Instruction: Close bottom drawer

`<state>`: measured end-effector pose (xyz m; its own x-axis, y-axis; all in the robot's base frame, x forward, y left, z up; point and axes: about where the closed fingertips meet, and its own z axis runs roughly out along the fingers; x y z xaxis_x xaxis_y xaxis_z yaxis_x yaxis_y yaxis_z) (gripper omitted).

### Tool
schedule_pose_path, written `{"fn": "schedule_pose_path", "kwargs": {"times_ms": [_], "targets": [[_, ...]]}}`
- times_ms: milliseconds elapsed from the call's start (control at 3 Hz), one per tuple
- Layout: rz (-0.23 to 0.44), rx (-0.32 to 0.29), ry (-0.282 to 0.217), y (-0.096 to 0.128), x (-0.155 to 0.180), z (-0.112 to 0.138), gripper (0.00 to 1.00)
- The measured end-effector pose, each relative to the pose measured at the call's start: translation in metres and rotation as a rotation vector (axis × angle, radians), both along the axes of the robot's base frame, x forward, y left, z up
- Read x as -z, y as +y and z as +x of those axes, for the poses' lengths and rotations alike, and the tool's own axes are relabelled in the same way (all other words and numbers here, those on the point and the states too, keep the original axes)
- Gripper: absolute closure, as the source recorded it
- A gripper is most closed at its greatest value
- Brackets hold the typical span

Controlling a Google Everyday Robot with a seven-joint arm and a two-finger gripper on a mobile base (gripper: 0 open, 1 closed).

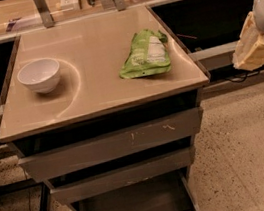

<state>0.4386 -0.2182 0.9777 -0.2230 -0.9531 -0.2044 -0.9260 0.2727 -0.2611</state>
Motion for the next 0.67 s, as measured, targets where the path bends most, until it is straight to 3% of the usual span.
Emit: {"fn": "schedule_pose_path", "kwargs": {"times_ms": [333,667], "targets": [[-0.006,0.028,0.057,-0.006,0.028,-0.023,1.00],[0.012,0.079,0.146,-0.006,0.080,-0.071,1.00]]}}
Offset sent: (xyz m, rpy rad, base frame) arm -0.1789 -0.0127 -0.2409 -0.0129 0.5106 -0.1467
